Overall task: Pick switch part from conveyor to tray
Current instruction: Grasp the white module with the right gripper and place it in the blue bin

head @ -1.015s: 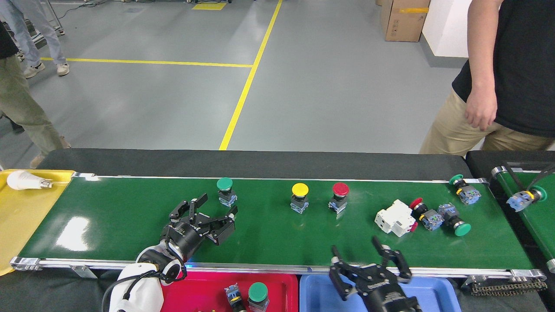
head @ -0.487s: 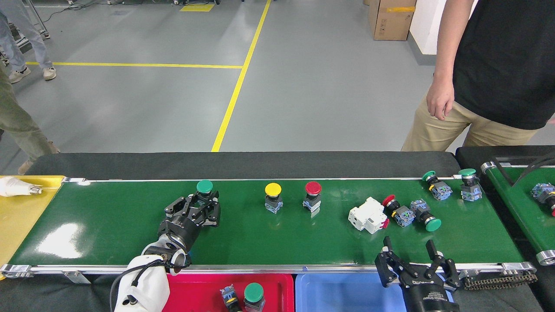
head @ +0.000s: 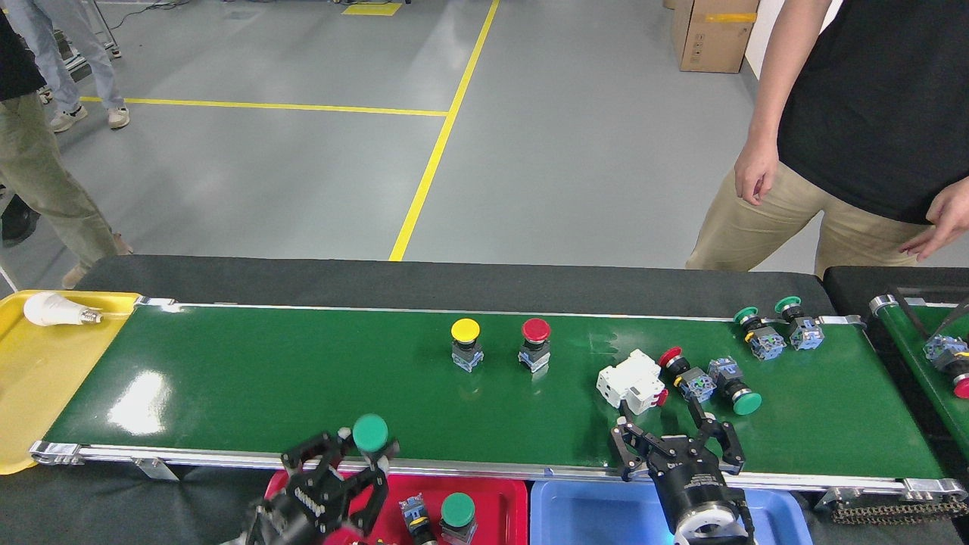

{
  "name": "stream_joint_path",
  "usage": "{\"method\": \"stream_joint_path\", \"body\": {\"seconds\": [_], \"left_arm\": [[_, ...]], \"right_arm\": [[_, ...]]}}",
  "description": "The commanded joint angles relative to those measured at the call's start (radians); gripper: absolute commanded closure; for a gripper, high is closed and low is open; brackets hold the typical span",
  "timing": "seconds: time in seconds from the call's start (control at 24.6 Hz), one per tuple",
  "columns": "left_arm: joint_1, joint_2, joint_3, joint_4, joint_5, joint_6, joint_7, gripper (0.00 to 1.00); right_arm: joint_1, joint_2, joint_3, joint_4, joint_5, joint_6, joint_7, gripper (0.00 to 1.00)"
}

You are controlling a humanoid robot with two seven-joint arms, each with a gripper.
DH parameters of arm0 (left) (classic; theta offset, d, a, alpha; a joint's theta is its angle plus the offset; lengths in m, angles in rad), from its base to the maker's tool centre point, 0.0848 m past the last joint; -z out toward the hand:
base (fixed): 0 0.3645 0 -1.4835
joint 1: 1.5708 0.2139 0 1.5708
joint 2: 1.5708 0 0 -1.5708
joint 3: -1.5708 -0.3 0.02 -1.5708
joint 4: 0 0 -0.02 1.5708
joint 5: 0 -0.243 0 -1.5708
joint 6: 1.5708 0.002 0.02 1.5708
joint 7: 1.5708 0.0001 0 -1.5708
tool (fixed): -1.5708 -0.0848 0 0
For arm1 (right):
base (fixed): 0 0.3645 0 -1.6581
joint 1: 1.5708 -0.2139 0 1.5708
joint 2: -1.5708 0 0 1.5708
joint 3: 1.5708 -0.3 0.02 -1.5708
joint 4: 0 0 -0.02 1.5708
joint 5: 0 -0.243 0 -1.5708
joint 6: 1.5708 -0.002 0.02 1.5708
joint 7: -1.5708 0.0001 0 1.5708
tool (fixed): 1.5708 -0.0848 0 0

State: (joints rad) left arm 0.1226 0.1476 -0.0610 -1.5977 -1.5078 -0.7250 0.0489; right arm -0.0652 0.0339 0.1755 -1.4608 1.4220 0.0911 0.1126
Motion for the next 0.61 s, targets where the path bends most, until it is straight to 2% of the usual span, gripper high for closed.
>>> {"method": "stream_joint_path", "body": {"seconds": [0.0, 0.08, 0.16, 0.28, 0.32, 0.37, 0.45, 0.57], "left_arm": [[-0.006, 0.006, 0.035, -0.013, 0.005, -0.060, 0.003, 0.00], [-0.009, 0.003, 0.087, -0.002, 0.005, -0.060, 0.006, 0.00], [-0.009, -0.022, 0.205, 0.021, 0.005, -0.022, 0.020, 0.00], [-0.009, -0.109, 0.328, 0.056, -0.009, 0.243, 0.100, 0.01], [-0.008, -0.106, 0.334, 0.061, -0.014, 0.352, 0.155, 0.01], [0.000, -0.097, 0.333, 0.067, -0.015, 0.404, 0.186, 0.01], [0.008, -0.063, 0.337, 0.099, -0.014, 0.423, 0.204, 0.01], [0.008, -0.056, 0.342, 0.122, -0.014, 0.429, 0.204, 0.00]], "right_arm": [[-0.031, -0.003, 0.018, 0.011, 0.002, -0.004, 0.001, 0.06], [-0.064, -0.003, 0.045, 0.040, 0.002, -0.004, 0.001, 0.12], [-0.088, -0.003, 0.068, 0.077, 0.002, -0.004, 0.001, 0.23], [-0.116, -0.003, 0.107, 0.109, 0.002, -0.005, 0.001, 0.55], [-0.125, -0.005, 0.116, 0.111, 0.002, -0.005, 0.001, 0.62], [-0.130, -0.005, 0.121, 0.112, 0.002, -0.007, 0.002, 0.66], [-0.136, -0.005, 0.125, 0.111, -0.003, -0.011, 0.002, 0.75], [-0.136, -0.006, 0.137, 0.111, -0.003, -0.022, 0.002, 0.82]]}}
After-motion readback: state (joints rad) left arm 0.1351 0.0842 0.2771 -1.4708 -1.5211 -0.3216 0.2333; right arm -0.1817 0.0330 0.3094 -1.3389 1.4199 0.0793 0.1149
